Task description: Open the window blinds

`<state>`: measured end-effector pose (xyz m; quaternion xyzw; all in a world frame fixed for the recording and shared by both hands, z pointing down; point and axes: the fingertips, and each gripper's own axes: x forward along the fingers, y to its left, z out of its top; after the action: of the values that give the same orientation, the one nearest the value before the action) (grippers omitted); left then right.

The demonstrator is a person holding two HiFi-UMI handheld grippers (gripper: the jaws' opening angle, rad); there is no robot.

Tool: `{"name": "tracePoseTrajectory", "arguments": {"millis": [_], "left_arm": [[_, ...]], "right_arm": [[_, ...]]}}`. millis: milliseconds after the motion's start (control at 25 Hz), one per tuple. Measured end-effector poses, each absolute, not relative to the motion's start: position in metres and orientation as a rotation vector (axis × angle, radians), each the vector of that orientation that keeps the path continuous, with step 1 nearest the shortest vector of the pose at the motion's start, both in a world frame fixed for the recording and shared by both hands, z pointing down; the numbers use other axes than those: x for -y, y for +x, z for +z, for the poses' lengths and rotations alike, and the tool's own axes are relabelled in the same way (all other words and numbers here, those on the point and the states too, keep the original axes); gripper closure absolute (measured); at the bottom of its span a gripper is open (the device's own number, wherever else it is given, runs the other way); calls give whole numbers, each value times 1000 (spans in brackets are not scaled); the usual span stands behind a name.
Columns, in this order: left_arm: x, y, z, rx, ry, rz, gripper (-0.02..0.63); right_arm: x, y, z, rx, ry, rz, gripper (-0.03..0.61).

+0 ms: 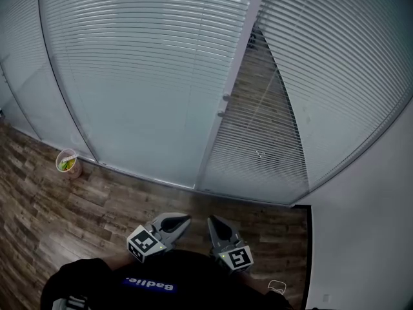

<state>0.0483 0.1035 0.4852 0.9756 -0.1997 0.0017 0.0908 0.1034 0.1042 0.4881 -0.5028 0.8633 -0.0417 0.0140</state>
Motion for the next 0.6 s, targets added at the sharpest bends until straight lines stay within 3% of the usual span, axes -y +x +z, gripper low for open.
{"name": "tracePoseTrajectory", "arguments": {"millis": [600], "left_arm": [[-103,39,484,608,2889,3,614]], "right_arm": [[-99,100,483,-2687,-1573,-123,552]]}}
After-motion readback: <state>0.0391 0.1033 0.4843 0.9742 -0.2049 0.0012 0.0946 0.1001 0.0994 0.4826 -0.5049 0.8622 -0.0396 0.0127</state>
